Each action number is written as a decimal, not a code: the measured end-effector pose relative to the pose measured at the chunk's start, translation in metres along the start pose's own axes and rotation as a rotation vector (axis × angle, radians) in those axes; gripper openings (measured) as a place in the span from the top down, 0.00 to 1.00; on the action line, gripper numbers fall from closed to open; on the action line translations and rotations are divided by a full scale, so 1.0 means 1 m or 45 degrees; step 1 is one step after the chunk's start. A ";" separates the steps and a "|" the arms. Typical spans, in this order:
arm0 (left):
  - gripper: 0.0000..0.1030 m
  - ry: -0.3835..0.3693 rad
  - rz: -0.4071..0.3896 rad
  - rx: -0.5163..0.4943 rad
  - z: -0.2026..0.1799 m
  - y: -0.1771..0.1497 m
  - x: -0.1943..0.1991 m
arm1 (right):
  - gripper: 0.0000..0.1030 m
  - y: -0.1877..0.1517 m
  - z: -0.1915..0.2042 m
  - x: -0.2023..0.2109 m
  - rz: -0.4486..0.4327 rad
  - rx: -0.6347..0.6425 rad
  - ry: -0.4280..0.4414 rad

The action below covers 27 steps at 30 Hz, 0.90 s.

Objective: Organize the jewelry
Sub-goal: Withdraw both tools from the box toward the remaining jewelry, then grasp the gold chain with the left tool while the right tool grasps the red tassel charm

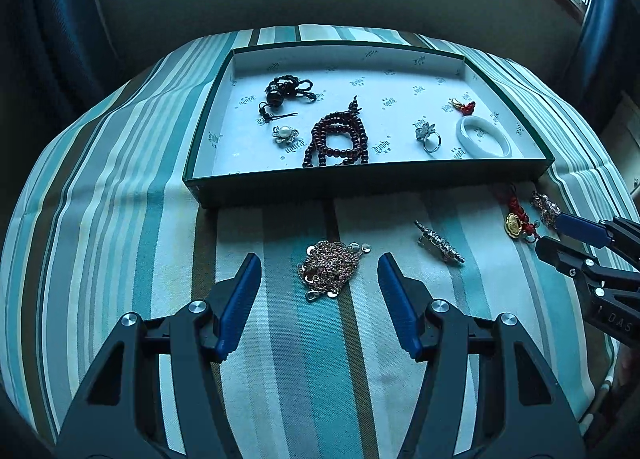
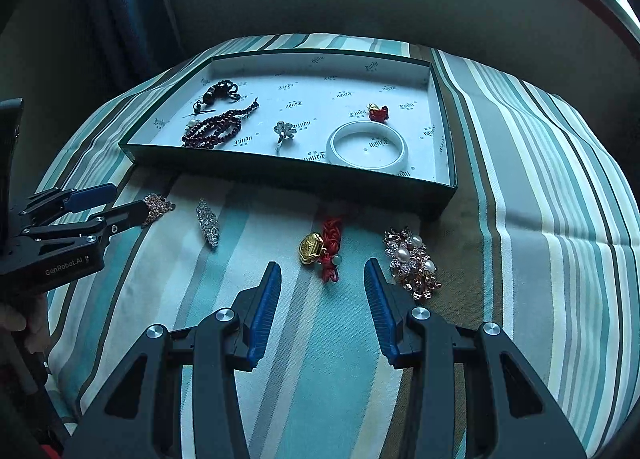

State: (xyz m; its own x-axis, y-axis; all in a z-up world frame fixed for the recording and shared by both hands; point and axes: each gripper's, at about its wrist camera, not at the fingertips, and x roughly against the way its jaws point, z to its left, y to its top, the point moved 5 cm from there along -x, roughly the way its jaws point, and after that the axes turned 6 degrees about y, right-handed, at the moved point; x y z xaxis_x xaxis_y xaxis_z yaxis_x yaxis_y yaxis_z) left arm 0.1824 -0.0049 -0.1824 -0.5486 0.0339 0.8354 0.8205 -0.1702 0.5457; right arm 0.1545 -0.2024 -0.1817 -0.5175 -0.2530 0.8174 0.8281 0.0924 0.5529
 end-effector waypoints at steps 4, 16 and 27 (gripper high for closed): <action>0.44 -0.008 0.024 -0.012 -0.001 0.001 -0.010 | 0.57 0.000 0.000 -0.001 0.002 -0.003 0.003; 0.77 -0.035 0.048 -0.062 -0.005 0.000 -0.019 | 0.57 -0.001 -0.001 -0.004 0.011 -0.015 0.015; 0.89 -0.015 -0.024 -0.050 0.002 0.001 0.000 | 0.57 0.001 0.000 -0.007 0.008 -0.023 0.023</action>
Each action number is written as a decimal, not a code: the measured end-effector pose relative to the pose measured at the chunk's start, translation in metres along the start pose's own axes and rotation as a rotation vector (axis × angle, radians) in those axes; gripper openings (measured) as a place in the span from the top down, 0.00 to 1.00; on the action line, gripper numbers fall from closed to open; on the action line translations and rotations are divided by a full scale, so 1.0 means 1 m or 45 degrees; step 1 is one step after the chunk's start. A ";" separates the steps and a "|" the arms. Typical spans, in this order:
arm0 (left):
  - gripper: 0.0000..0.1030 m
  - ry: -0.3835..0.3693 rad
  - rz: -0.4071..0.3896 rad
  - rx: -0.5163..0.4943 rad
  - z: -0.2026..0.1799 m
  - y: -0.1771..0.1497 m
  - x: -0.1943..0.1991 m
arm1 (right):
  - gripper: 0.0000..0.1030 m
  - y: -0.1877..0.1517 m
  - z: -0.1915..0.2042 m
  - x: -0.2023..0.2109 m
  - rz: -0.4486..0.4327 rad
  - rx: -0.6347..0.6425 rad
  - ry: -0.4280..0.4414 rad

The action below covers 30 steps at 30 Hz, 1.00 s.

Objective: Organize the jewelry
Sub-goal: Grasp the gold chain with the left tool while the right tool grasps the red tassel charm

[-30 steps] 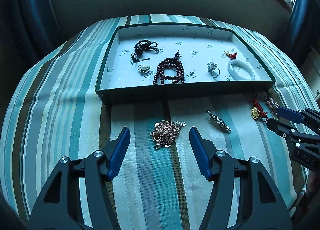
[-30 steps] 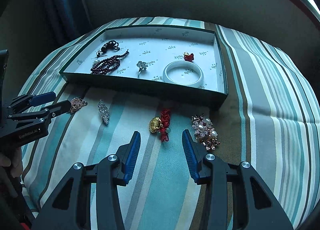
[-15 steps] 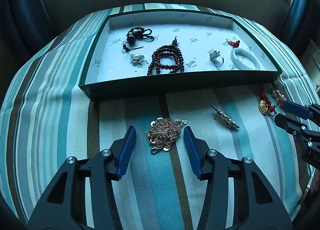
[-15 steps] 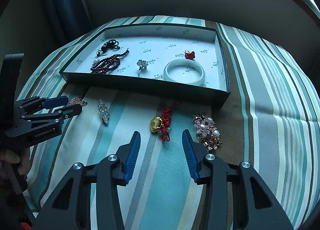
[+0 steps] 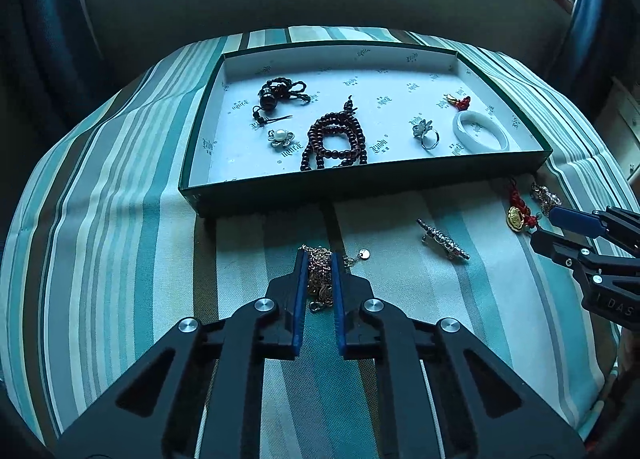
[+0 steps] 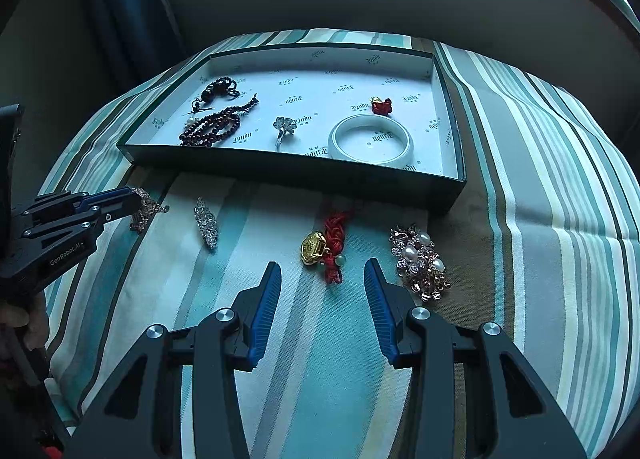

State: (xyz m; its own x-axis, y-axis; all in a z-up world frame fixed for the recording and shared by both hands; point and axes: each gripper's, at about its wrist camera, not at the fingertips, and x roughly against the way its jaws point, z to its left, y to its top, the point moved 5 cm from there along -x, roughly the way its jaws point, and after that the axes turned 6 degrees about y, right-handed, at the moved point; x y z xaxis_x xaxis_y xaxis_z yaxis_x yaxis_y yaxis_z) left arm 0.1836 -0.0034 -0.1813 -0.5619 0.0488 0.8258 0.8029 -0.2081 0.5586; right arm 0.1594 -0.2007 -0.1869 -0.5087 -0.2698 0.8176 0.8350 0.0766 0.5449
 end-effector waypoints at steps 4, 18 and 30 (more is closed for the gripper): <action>0.89 -0.001 -0.008 0.024 0.006 -0.002 0.005 | 0.58 0.003 -0.001 -0.003 -0.001 -0.013 0.005; 0.89 0.006 -0.039 0.064 0.021 0.000 0.018 | 0.59 0.012 0.001 -0.026 0.019 -0.009 -0.005; 0.89 0.006 -0.036 0.080 0.025 0.001 0.017 | 0.80 0.009 0.002 -0.024 -0.001 0.032 -0.037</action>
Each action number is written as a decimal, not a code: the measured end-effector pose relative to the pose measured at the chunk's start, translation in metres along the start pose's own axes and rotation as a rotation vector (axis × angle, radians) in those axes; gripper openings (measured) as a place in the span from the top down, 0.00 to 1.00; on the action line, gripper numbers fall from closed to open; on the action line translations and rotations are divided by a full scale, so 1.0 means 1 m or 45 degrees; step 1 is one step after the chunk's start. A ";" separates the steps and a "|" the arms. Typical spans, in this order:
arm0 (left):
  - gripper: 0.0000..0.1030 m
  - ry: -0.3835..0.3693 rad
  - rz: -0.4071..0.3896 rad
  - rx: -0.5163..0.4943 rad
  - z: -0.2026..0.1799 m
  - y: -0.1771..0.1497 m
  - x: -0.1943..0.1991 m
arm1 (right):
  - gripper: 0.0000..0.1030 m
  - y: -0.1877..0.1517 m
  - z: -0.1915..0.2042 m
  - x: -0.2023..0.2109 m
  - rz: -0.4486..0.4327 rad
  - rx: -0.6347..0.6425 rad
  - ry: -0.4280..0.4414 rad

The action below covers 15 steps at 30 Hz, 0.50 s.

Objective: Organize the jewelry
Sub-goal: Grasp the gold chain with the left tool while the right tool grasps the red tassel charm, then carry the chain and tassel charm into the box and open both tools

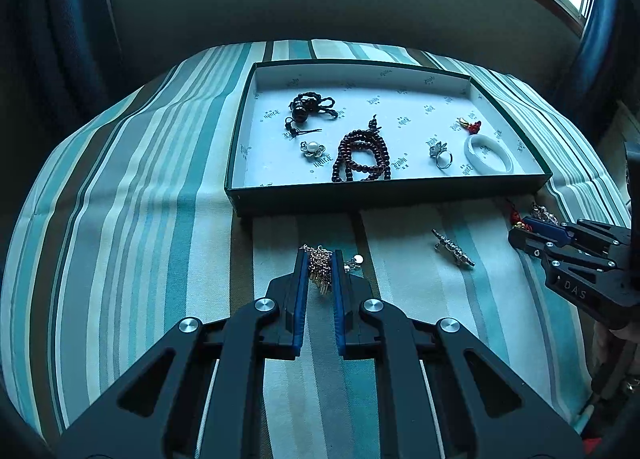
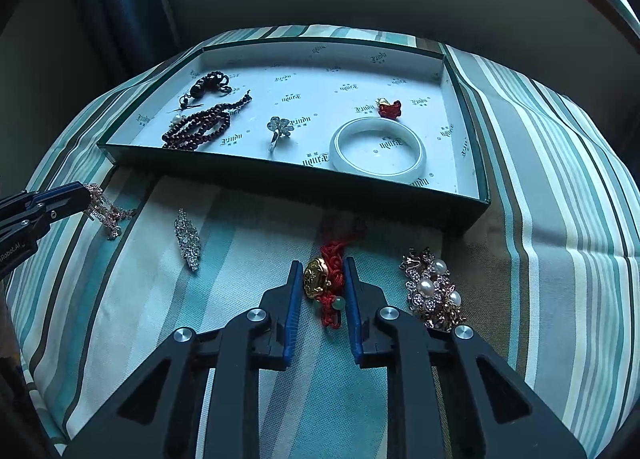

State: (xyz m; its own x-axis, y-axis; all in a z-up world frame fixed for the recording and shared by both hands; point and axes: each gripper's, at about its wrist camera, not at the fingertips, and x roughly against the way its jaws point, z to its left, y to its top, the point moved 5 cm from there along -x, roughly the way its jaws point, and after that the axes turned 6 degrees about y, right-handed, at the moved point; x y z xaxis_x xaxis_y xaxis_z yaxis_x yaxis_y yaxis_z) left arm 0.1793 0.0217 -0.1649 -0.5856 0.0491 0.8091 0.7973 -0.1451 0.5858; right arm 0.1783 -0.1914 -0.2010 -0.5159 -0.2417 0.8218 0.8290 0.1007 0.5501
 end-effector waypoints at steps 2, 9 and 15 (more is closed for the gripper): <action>0.89 -0.002 -0.003 0.001 0.000 0.000 0.002 | 0.81 -0.001 0.001 0.001 -0.003 -0.002 0.004; 0.89 -0.003 -0.029 -0.002 -0.001 0.005 0.012 | 0.81 0.001 0.001 0.010 -0.029 -0.008 0.011; 0.89 -0.006 -0.070 -0.006 -0.003 0.012 0.026 | 0.81 0.004 0.001 0.025 -0.072 -0.015 0.019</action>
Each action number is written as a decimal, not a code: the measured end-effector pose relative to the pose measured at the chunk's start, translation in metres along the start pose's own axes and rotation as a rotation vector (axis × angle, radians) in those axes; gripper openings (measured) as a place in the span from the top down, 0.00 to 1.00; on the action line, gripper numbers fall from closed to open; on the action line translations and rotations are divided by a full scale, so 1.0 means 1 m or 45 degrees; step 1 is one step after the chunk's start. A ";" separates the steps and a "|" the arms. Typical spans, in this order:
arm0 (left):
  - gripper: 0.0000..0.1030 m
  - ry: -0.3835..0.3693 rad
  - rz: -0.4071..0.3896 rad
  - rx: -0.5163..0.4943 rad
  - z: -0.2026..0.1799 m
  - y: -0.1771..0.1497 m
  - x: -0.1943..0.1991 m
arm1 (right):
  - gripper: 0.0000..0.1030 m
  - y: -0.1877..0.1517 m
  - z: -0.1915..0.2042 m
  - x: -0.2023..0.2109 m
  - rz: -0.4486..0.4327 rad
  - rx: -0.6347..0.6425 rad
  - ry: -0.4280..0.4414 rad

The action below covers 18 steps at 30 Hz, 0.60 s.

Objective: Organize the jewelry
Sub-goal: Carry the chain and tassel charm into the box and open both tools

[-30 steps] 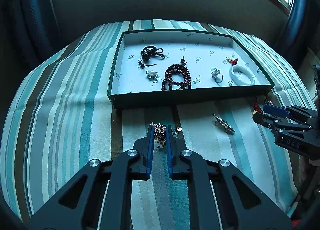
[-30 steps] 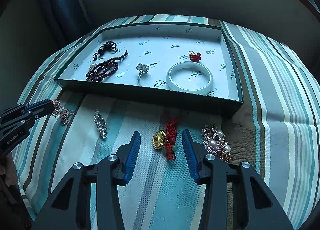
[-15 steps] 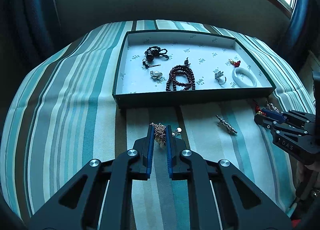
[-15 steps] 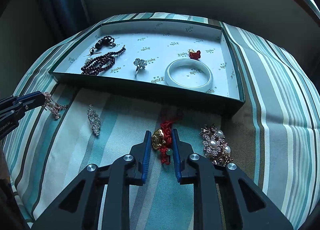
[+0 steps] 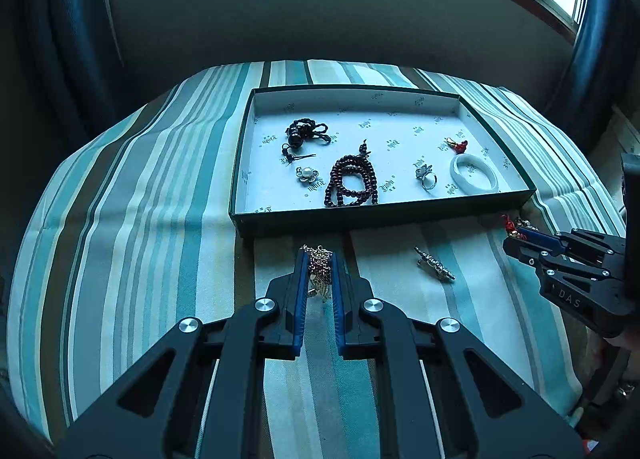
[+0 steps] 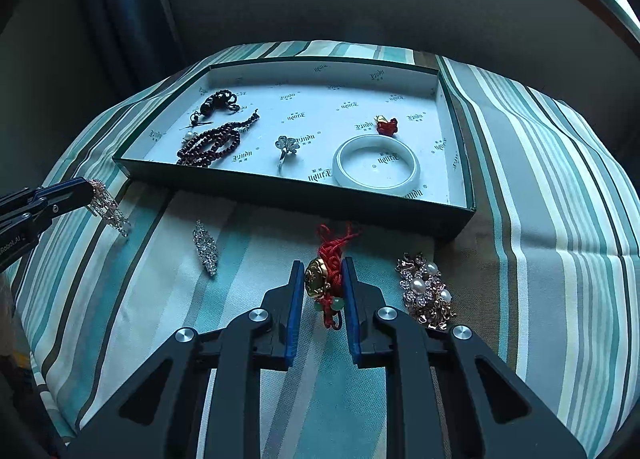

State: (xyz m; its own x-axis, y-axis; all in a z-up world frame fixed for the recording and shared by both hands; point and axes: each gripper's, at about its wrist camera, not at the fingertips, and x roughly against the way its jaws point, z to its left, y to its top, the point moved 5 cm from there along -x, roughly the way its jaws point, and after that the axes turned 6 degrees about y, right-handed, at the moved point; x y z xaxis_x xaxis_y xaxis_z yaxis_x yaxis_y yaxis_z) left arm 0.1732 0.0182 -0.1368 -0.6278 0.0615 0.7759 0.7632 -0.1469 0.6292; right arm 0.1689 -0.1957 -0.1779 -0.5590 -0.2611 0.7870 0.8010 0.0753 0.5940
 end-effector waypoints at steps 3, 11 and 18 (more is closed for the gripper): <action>0.89 -0.002 -0.028 -0.006 -0.002 0.006 0.008 | 0.82 0.005 0.001 0.010 -0.034 0.001 0.000; 0.89 -0.019 -0.122 -0.018 -0.009 0.031 0.032 | 0.82 0.027 0.005 0.040 -0.140 0.010 0.006; 0.89 -0.045 -0.221 -0.011 -0.015 0.061 0.049 | 0.82 0.052 0.010 0.054 -0.224 0.018 0.019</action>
State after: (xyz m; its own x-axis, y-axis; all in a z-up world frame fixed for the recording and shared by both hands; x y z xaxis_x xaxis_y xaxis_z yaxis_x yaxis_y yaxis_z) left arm 0.1870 -0.0023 -0.0613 -0.7443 0.1210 0.6568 0.6423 -0.1396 0.7536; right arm 0.1782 -0.1963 -0.1028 -0.6870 -0.2855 0.6683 0.6880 0.0407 0.7246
